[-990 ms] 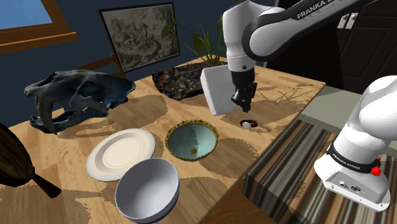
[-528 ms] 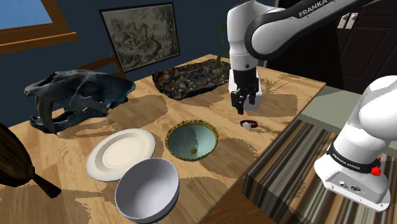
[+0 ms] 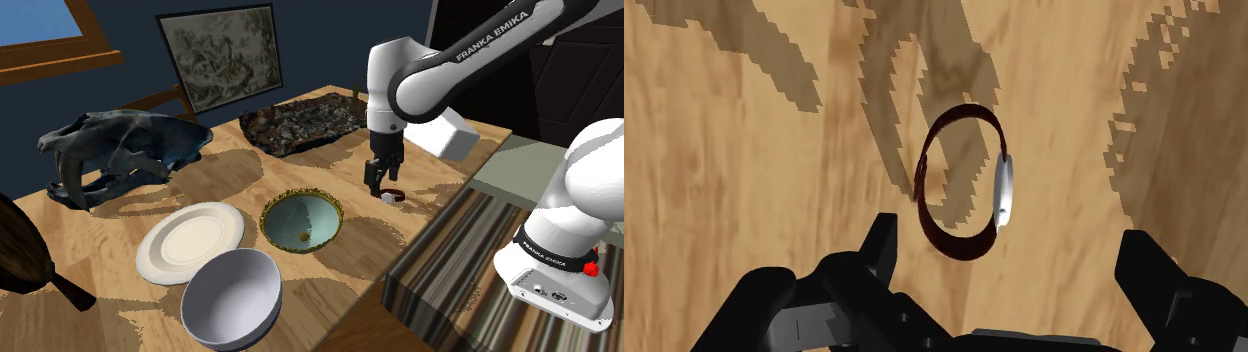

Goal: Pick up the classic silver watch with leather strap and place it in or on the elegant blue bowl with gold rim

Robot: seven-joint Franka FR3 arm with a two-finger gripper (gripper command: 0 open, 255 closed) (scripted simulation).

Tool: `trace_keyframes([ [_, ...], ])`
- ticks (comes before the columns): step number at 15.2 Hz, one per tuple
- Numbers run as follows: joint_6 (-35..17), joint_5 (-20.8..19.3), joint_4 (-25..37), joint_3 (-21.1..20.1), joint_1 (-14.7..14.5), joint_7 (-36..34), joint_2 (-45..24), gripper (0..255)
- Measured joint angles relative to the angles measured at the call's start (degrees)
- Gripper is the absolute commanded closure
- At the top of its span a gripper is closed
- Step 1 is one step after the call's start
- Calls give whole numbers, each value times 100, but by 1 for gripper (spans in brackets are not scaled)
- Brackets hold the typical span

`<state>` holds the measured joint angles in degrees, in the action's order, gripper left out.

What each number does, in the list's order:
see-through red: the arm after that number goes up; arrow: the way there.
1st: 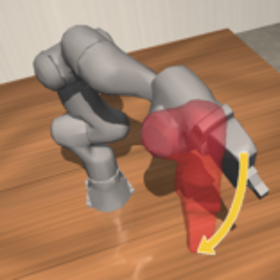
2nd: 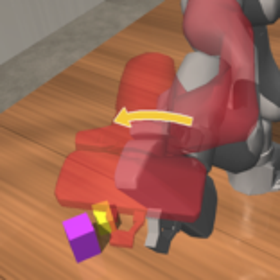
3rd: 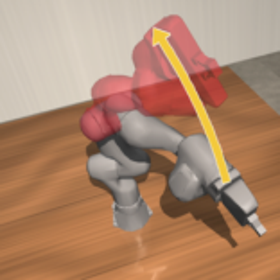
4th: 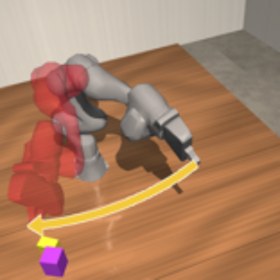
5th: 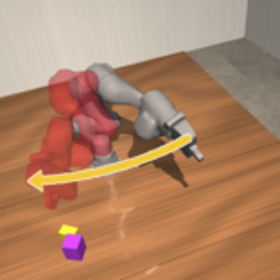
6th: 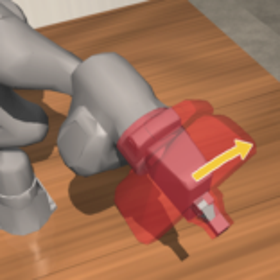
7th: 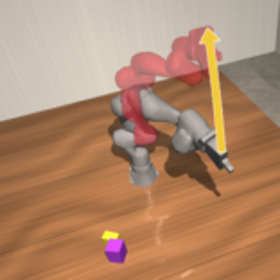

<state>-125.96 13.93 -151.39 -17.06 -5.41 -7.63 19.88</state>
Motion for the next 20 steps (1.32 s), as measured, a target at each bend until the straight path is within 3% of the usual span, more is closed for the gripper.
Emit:
trace_keyframes([
  [8, -259, 27, -128, -35, -13, 8, -126, 0],
  [9, -259, 27, -128, -35, -13, 8, -126, 255],
  [20, -214, 25, -108, -31, -14, 5, -100, 255],
])
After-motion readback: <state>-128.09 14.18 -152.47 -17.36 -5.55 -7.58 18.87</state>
